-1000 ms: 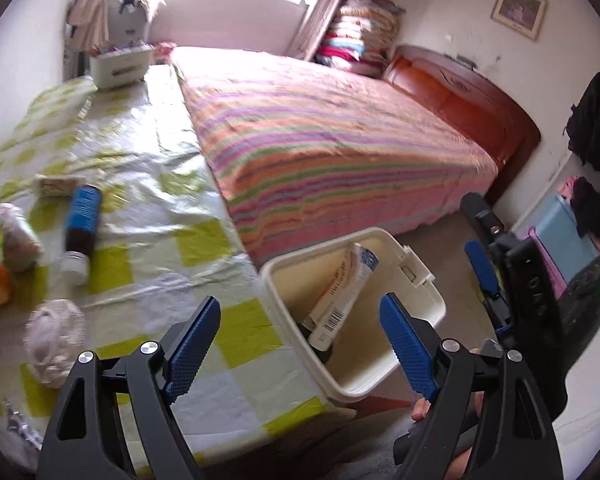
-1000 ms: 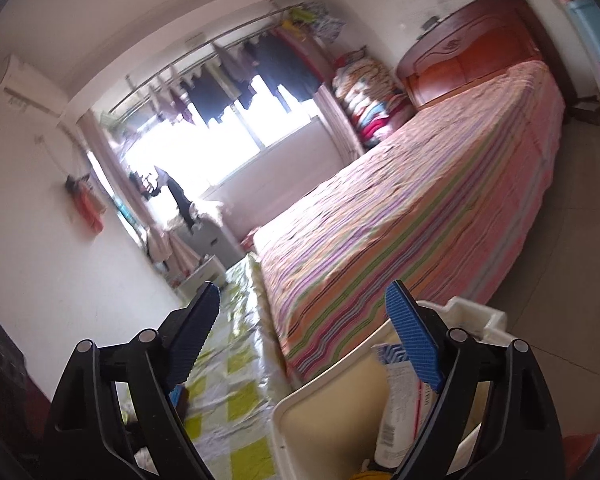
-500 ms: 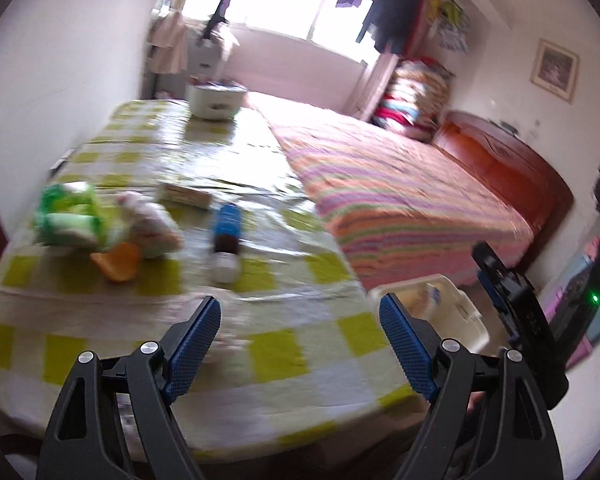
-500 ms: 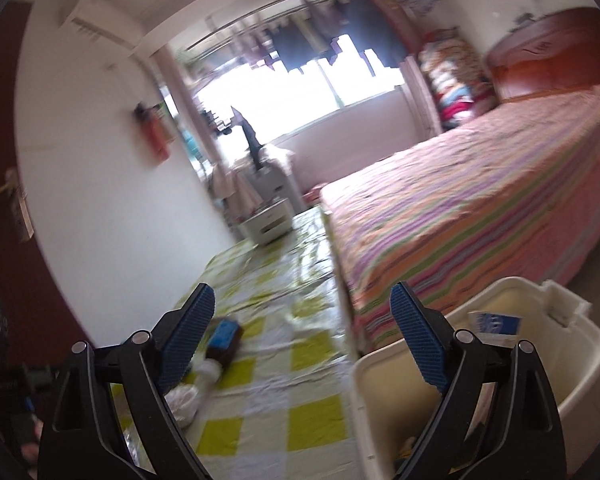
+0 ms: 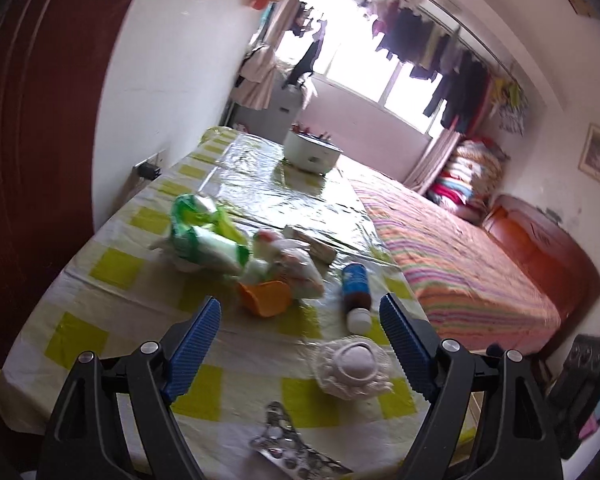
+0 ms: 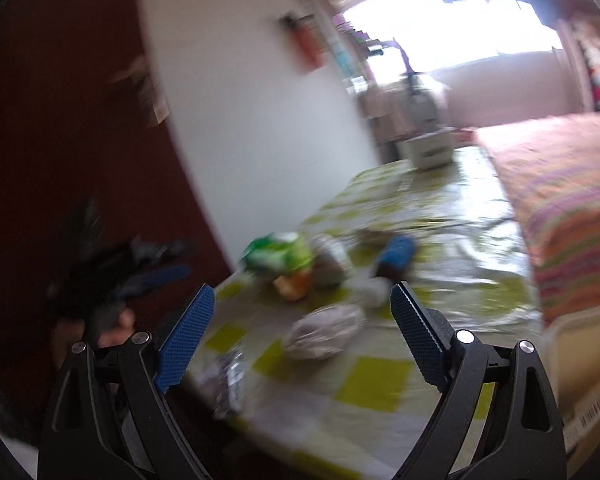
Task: Collect trash
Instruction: 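Move both open grippers back over the checked tablecloth, then grasp the silver blister pack with the right gripper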
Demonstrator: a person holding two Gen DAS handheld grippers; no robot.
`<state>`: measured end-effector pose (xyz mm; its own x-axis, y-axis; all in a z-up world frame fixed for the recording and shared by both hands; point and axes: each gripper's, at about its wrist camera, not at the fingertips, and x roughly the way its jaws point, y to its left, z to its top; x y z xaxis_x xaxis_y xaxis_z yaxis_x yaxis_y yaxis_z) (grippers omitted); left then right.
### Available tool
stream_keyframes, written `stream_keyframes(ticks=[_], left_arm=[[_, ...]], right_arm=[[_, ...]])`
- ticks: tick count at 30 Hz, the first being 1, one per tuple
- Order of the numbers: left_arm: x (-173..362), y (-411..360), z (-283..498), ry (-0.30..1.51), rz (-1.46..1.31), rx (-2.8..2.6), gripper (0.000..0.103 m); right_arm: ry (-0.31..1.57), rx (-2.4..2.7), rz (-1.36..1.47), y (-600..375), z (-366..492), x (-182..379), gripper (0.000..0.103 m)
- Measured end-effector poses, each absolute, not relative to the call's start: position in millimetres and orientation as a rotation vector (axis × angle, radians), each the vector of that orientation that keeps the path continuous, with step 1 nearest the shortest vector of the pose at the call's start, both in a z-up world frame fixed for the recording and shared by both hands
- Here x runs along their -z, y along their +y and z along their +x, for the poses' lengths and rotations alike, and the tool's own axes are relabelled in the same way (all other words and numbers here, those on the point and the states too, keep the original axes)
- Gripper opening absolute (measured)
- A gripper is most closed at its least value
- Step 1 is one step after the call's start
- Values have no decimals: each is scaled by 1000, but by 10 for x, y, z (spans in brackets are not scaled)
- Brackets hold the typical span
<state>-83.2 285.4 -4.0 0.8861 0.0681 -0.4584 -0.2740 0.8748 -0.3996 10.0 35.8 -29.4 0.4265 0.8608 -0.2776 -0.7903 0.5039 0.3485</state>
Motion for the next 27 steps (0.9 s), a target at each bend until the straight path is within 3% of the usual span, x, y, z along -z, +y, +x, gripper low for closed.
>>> stream_keyframes(ticks=[23,27], left_arm=[[417,3287,-946,533,-575,-210,80],[442,3299,-961,543,-586,-201,80]], right_arm=[[658,-1305,-286,1710,-415,791,88],[688,-1280,-308,1754,-348,870,81]])
